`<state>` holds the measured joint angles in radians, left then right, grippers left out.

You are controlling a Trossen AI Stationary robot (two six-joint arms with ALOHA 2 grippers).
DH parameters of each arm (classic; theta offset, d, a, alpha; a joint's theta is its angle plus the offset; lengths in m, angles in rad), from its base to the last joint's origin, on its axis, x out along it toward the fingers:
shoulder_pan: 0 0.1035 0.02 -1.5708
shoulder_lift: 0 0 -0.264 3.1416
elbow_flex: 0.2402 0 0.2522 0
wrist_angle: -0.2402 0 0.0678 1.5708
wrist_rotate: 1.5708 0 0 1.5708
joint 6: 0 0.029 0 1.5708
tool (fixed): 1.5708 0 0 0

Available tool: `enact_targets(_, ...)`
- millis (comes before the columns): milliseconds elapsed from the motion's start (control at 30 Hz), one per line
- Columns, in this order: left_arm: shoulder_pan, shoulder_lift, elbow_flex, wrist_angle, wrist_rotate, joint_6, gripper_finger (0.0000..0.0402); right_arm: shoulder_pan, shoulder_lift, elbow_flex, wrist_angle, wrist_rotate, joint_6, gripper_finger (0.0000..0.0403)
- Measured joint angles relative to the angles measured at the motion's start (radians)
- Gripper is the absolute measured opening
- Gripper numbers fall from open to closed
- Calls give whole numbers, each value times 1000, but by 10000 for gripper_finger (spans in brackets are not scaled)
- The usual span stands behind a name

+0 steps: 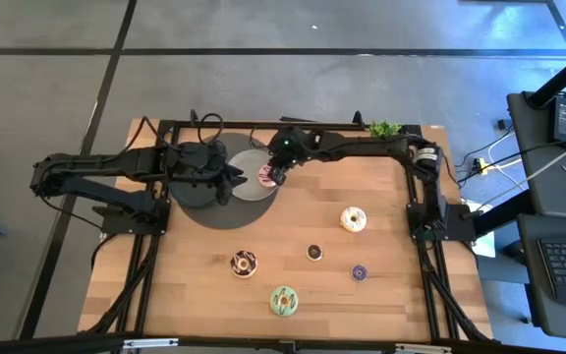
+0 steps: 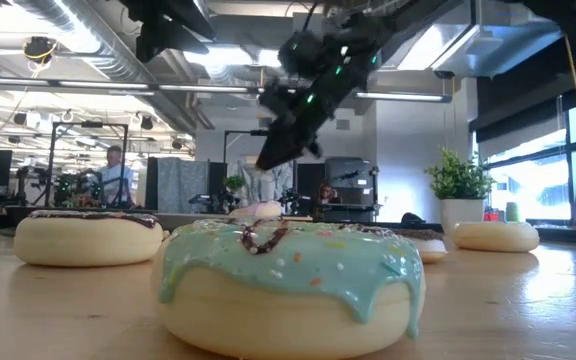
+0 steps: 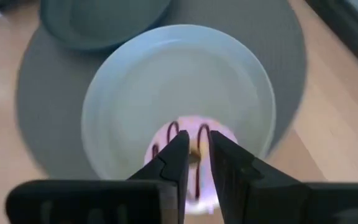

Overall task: Pick & Place donuts
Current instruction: Put the big purple donut on the gray plate

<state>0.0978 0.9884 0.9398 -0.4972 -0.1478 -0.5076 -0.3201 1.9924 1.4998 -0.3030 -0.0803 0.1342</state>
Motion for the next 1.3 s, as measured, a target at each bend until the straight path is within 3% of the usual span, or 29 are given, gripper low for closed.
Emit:
enact_targets(167, 11, 69, 0, 26, -11, -13, 136, 17, -129, -40, -116, 1, -34, 67)
enact_targets(300, 33, 192, 0, 145, -11, -38, 134, 25, -279, -218, -40, 0, 21, 67)
enact_targets(400, 43, 291, 0, 298, -3, 34, 135, 23, -425, -377, 42, 5, 59, 67)
enact_targets(567, 93, 446, 1, 546, 60, 91, 135, 30, -657, -570, 85, 108, 148, 67)
enact_targets(733, 157, 570, 1, 576, 34, 24, 132, 27, -832, -681, 88, 196, 207, 67)
enact_targets(933, 173, 691, 2, 600, 8, -5, 135, 27, -942, -752, 82, 230, 225, 67)
enact_targets(1300, 166, 795, 15, 598, -49, -85, 132, 28, -954, -769, 23, 229, 229, 67)
